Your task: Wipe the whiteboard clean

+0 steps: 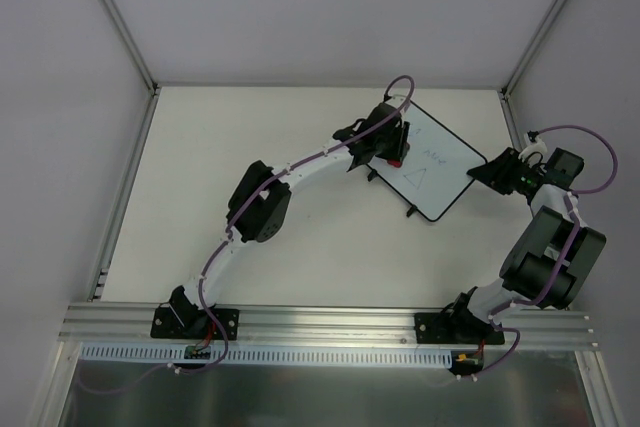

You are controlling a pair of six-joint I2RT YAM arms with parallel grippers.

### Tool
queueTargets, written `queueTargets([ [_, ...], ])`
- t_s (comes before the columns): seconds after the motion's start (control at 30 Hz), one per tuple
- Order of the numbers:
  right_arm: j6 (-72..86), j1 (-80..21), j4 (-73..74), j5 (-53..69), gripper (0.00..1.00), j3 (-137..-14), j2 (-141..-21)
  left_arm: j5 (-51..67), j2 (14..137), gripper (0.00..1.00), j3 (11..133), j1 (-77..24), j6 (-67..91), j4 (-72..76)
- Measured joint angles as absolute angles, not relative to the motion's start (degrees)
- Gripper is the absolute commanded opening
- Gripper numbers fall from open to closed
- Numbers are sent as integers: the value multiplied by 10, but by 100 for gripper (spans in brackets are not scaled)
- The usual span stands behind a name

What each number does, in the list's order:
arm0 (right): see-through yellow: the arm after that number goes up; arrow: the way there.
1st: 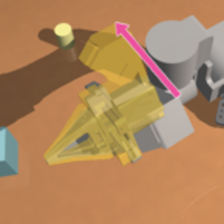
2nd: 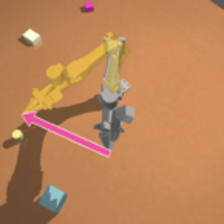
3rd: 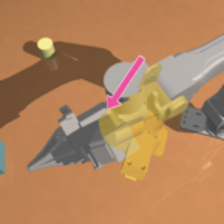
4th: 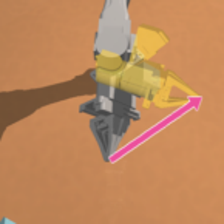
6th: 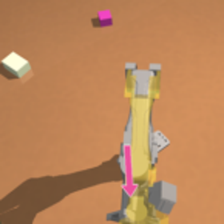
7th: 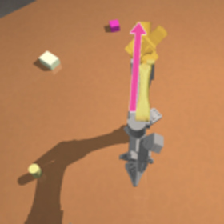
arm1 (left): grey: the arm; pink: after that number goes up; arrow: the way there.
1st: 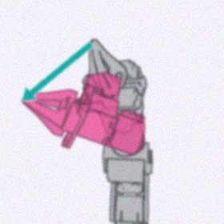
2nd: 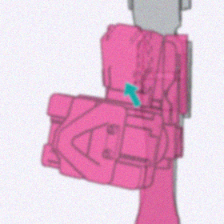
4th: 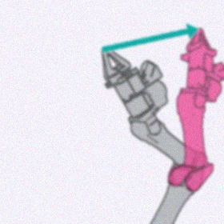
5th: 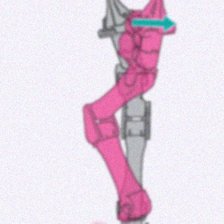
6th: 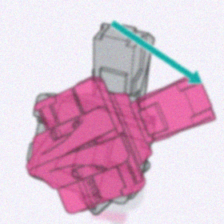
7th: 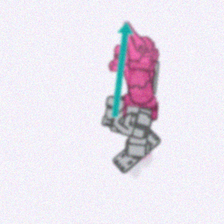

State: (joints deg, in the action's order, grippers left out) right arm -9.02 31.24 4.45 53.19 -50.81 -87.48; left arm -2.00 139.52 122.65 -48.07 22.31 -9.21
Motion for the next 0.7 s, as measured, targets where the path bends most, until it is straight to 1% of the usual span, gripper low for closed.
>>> queueTargets([
  [0.37, -90, 312, 43, 532, 31, -508, -875, -23, 1381, 8, 1179, -463, 252, -44],
  [0.7, -85, 312, 41, 535, 30, -508, -875, -63, 1368, 8, 1141, -426, 271, -35],
])
